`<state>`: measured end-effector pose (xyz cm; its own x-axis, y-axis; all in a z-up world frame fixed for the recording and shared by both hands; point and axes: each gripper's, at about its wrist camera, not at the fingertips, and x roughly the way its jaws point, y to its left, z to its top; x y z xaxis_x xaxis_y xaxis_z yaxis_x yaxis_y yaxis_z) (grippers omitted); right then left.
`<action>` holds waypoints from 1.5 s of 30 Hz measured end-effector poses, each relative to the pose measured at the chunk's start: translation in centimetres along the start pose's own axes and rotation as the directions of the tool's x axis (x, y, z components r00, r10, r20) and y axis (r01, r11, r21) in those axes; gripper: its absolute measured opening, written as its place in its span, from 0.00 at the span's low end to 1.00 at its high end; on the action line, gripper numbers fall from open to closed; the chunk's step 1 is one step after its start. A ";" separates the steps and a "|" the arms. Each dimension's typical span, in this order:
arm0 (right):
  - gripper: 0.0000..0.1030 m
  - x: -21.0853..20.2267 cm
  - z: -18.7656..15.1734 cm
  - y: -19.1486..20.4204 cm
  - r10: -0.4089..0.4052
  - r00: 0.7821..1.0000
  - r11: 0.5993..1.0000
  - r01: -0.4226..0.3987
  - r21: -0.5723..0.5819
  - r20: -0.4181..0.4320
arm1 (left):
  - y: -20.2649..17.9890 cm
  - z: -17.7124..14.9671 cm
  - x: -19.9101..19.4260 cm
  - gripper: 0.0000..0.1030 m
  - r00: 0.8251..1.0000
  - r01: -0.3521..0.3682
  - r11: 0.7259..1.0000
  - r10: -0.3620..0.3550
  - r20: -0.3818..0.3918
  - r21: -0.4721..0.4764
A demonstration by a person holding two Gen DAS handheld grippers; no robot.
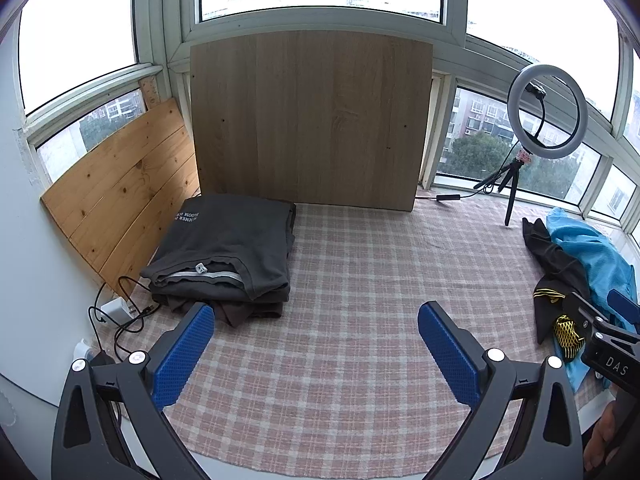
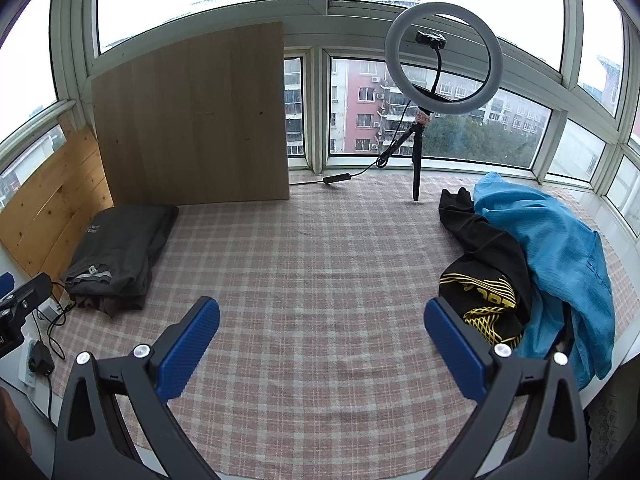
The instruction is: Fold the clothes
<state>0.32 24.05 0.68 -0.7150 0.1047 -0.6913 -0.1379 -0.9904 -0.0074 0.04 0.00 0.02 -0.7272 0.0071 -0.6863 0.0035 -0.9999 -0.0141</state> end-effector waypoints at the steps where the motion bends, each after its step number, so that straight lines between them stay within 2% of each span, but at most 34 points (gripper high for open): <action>1: 1.00 0.0 0.0 0.0 0.000 1.000 1.000 0.000 -0.002 -0.002 | 0.0 0.0 -0.1 0.99 1.000 -0.001 1.000 0.001 0.003 0.002; 4: 1.00 0.1 0.1 0.1 0.001 1.000 1.000 -0.001 -0.005 0.002 | 0.5 -0.1 0.0 0.99 1.000 0.008 1.000 -0.008 0.005 -0.006; 13: 1.00 1.0 -0.1 1.0 -0.005 1.000 1.000 0.005 0.011 -0.004 | 2.1 -0.5 2.1 0.99 0.995 0.074 0.997 -0.076 -0.059 -0.035; 25: 1.00 1.6 -0.5 2.6 -0.021 1.000 1.000 0.021 0.003 -0.004 | 3.3 0.1 3.0 0.99 0.997 0.064 0.998 -0.064 -0.047 -0.002; 27: 1.00 1.6 -0.6 2.9 -0.036 0.999 0.999 0.036 -0.002 -0.001 | 3.3 0.1 3.1 0.99 0.997 0.058 0.998 -0.058 -0.043 0.004; 31: 1.00 1.8 -1.0 2.8 -0.060 0.998 0.998 0.060 0.010 -0.012 | 3.1 0.3 3.7 0.99 0.995 0.089 0.996 -0.089 -0.047 0.010; 45: 1.00 1.2 -2.2 -1.4 -0.197 0.979 0.971 0.203 0.126 -0.054 | -0.7 1.0 5.1 0.99 0.978 0.204 0.975 -0.200 -0.060 0.089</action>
<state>1.14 25.37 -1.75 -0.6356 0.2931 -0.7142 -0.3652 -0.9292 -0.0562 -4.30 0.74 -2.74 -0.6712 0.2072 -0.7118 -0.2062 -0.9744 -0.0893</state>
